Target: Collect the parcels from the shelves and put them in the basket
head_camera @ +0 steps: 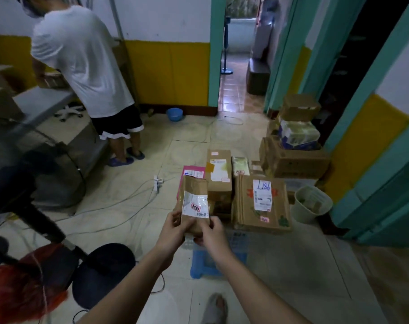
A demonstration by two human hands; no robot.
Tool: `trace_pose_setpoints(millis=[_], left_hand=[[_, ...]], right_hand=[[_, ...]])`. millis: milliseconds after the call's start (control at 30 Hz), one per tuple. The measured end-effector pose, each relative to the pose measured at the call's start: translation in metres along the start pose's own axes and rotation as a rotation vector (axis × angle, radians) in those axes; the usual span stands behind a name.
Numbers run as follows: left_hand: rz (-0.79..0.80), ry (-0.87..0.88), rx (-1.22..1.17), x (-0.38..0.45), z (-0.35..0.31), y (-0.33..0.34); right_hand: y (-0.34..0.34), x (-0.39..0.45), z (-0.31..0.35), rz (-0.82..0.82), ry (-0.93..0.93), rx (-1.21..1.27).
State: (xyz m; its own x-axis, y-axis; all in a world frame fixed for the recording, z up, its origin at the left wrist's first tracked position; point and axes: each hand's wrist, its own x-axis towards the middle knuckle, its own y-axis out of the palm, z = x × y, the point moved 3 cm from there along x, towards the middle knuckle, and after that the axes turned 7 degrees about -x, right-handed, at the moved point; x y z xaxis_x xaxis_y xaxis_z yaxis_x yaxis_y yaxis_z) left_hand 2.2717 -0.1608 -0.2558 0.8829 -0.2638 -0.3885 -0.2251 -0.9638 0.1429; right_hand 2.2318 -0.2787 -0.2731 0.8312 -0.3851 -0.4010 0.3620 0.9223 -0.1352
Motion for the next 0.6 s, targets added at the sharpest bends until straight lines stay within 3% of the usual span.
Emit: trace_pose_setpoints(millis=[233, 600], left_hand=[[-0.133, 0.001, 0.042, 0.139, -0.02, -0.01], [-0.099, -0.116, 0.19, 0.268, -0.02, -0.02]], right_hand=[[0.032, 0.127, 0.021, -0.02, 0.042, -0.088], [0.047, 0.211, 0.041, -0.227, 0.076, -0.321]])
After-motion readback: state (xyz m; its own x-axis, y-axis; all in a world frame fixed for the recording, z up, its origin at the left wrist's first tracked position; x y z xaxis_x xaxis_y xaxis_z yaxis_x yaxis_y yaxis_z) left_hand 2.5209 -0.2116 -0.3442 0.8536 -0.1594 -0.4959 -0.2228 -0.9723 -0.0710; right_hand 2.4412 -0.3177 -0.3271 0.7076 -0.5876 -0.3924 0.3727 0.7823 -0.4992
